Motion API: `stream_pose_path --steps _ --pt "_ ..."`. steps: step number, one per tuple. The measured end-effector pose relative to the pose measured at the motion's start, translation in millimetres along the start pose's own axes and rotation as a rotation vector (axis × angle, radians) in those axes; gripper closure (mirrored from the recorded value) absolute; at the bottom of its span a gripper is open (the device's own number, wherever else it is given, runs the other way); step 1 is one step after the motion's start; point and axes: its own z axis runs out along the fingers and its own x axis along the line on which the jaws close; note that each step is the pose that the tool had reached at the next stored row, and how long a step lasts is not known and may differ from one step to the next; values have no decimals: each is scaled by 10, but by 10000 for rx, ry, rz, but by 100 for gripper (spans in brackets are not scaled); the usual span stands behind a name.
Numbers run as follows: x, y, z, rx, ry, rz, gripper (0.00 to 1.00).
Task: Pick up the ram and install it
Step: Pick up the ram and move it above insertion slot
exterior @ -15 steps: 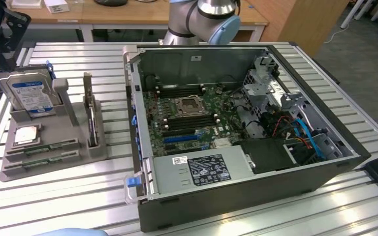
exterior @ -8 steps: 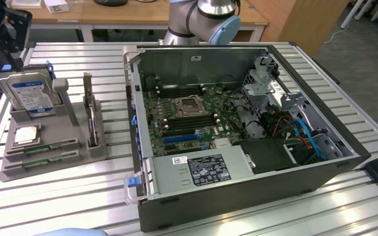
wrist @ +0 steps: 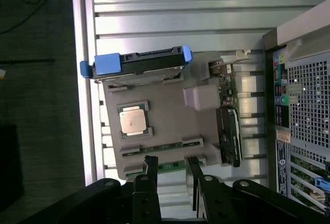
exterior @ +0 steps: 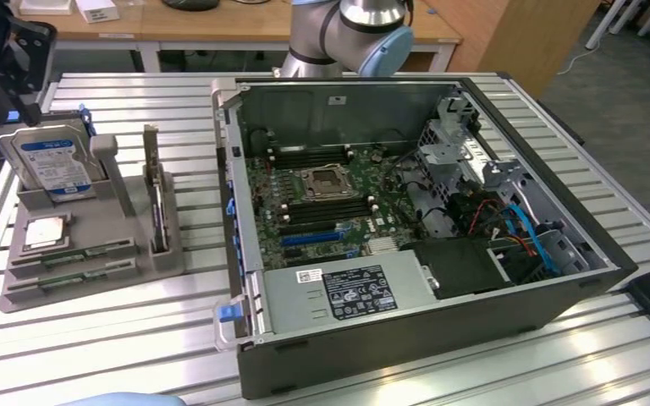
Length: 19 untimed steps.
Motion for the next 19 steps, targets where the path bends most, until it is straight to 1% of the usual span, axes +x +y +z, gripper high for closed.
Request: stream_pose_path --steps 19 --pt "8 -16 343 0 -1 -1 64"
